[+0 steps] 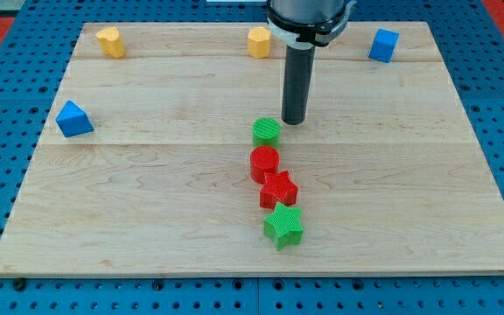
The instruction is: Slide green circle from center right to center
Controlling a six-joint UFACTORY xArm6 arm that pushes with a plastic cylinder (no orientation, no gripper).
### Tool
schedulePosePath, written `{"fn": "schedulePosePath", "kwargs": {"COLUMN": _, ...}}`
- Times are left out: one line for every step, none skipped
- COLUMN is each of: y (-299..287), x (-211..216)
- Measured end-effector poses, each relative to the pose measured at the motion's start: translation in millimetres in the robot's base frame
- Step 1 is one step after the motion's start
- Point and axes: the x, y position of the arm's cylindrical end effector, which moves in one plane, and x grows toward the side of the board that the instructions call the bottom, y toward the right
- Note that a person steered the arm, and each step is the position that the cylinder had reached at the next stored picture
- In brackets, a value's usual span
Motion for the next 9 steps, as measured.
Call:
{"fn": "schedulePosePath", "kwargs": {"y": -18.3, "x": 2.3}}
{"fn": "schedulePosePath", "kwargs": {"y": -23.4, "x": -14.0}}
{"fn": "schedulePosePath", "kwargs": {"y": -41.7, "x": -27.8}}
{"fn": "schedulePosePath", "kwargs": {"y": -58.0, "x": -12.8}}
{"fn": "schedulePosePath", "kwargs": {"y": -58.1, "x": 7.2}}
{"fn": "schedulePosePath", "kwargs": {"y": -58.1, "x": 17.4}}
{"fn": "schedulePosePath", "kwargs": {"y": -58.5, "x": 23.3}}
{"fn": "schedulePosePath", "kwargs": {"y": -58.5, "x": 22.9}}
{"fn": "schedulePosePath", "kwargs": {"y": -58.5, "x": 21.9}}
